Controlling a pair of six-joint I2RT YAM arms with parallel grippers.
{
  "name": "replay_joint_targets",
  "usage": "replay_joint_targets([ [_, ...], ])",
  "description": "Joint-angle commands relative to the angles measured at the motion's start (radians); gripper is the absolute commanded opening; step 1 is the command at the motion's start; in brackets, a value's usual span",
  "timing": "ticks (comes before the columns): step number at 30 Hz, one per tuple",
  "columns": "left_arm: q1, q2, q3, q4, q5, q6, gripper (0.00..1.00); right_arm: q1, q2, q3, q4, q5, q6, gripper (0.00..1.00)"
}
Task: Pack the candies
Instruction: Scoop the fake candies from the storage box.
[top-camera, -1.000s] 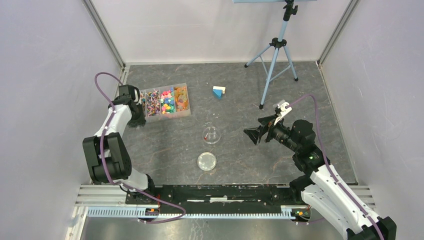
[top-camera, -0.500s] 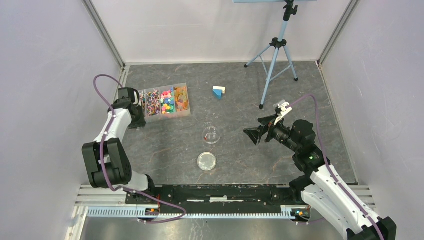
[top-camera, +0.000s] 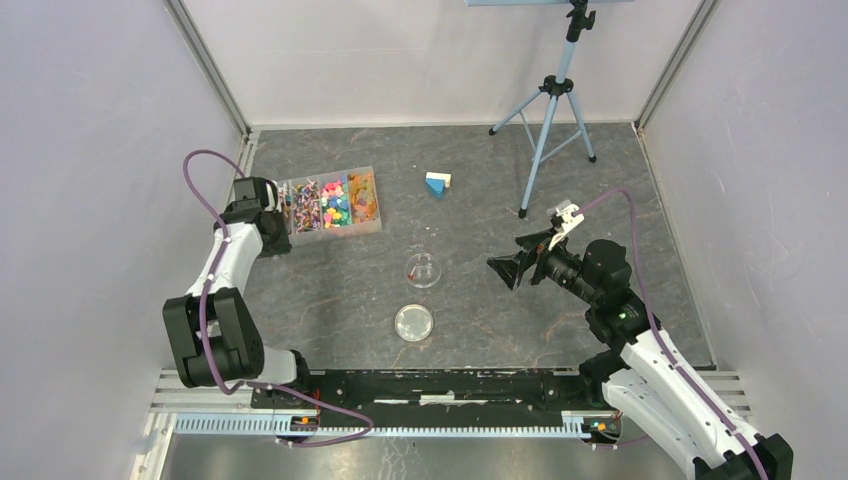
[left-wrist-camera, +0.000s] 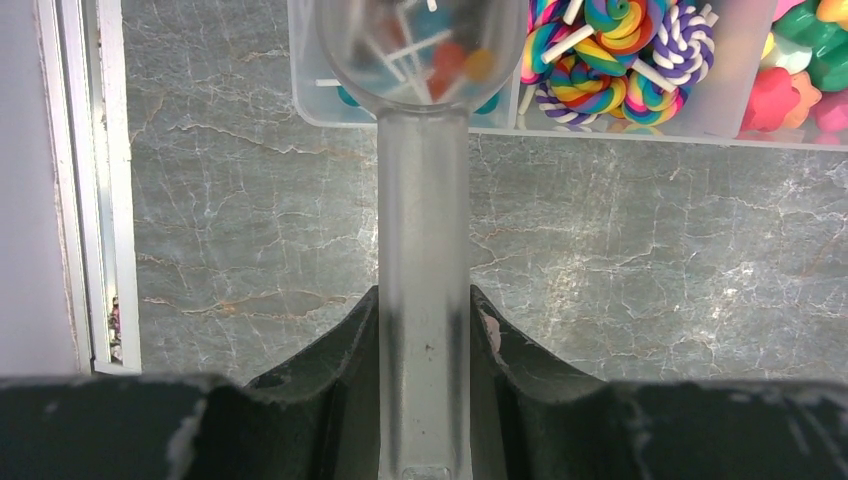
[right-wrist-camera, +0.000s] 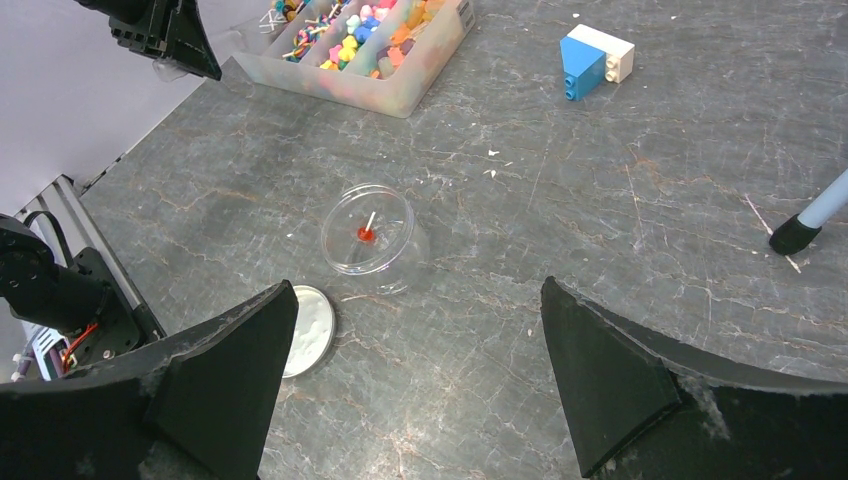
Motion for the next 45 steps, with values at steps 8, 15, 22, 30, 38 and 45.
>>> replay_joint_targets([
  [8, 0.004, -0.084, -0.019, 0.01, 0.004, 0.027, 0.02, -0.001, -0.014, 0.059, -0.021, -0.01, -0.021, 0.98],
  [15, 0.003, -0.108, -0.04, 0.012, -0.006, 0.031, 0.02, -0.001, -0.028, 0.062, -0.026, -0.015, -0.016, 0.98],
  [22, 0.002, -0.135, -0.047, 0.013, -0.001, 0.027, 0.02, -0.002, -0.048, 0.055, -0.027, -0.013, -0.013, 0.98],
  [30, 0.002, -0.151, -0.056, 0.007, -0.025, 0.024, 0.02, -0.002, -0.054, 0.054, -0.027, -0.012, -0.011, 0.98],
  [38, 0.002, -0.189, -0.055, 0.015, -0.007, 0.025, 0.02, -0.002, -0.058, 0.05, -0.049, -0.011, -0.01, 0.98],
  [45, 0.003, -0.221, -0.062, 0.029, 0.011, 0.021, 0.02, -0.002, -0.054, 0.049, -0.045, -0.013, -0.004, 0.98],
])
